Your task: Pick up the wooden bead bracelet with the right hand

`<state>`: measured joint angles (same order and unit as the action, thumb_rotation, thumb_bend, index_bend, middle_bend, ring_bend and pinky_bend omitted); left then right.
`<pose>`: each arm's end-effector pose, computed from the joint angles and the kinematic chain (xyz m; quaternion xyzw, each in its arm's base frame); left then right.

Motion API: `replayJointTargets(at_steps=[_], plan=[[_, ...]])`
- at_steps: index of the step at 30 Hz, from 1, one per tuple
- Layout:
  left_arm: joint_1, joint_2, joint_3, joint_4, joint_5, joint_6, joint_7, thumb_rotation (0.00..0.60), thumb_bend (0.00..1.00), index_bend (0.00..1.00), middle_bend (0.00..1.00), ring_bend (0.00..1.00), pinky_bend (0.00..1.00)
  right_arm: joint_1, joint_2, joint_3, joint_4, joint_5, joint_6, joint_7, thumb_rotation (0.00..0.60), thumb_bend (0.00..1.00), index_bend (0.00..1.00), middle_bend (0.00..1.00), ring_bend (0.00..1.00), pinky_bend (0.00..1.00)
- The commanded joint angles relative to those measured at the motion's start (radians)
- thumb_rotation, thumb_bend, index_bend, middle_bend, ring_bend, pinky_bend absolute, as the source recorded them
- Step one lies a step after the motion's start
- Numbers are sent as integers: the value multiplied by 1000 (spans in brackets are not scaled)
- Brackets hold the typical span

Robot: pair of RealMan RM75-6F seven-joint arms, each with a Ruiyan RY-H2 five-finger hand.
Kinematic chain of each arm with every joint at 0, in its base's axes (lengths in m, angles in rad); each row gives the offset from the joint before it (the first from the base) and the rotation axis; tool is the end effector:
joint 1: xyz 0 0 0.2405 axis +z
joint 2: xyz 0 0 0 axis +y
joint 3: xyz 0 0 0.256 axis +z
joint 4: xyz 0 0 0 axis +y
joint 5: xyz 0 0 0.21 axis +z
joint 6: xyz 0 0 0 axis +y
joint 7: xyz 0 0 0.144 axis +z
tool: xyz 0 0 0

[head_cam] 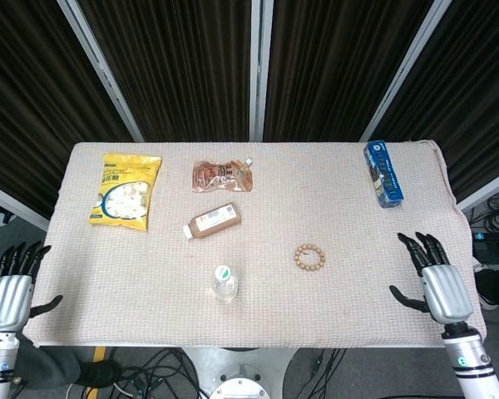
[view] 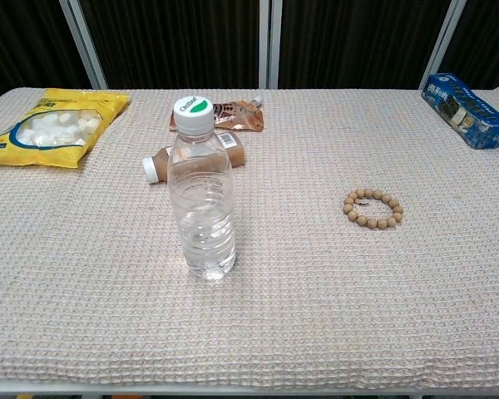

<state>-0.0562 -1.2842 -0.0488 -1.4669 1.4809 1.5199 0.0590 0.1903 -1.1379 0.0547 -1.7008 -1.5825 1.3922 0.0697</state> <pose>-0.3290 0.1723 0.1238 -0.5814 -0.3809 -0.3742 0.6138 -0.2631 -0.2078 0.1299 0.6263 -0.4119 0.4524 0.4831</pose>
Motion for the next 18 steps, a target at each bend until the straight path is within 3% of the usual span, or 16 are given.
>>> replayJointTargets(at_steps=[1, 8, 13, 18], plan=[[2, 3, 0, -7, -4, 0, 1, 600, 0, 149, 80, 0, 0, 131, -38, 31, 19, -20, -166, -45, 600, 214, 125, 221, 2, 0], [12, 11, 6, -17, -21, -8, -4, 600, 0, 149, 80, 0, 0, 338, -161, 88, 95, 53, -439, -201, 600, 259, 213, 256, 33, 0], [20, 13, 7, -15, -31, -8, -17, 600, 0, 149, 80, 0, 0, 428, -283, 95, 228, 115, -547, -336, 600, 273, 250, 259, 33, 0], [24, 13, 6, -7, -38, -10, -33, 600, 0, 149, 80, 0, 0, 476, -401, 78, 388, 142, -585, -415, 600, 273, 285, 260, 33, 0]])
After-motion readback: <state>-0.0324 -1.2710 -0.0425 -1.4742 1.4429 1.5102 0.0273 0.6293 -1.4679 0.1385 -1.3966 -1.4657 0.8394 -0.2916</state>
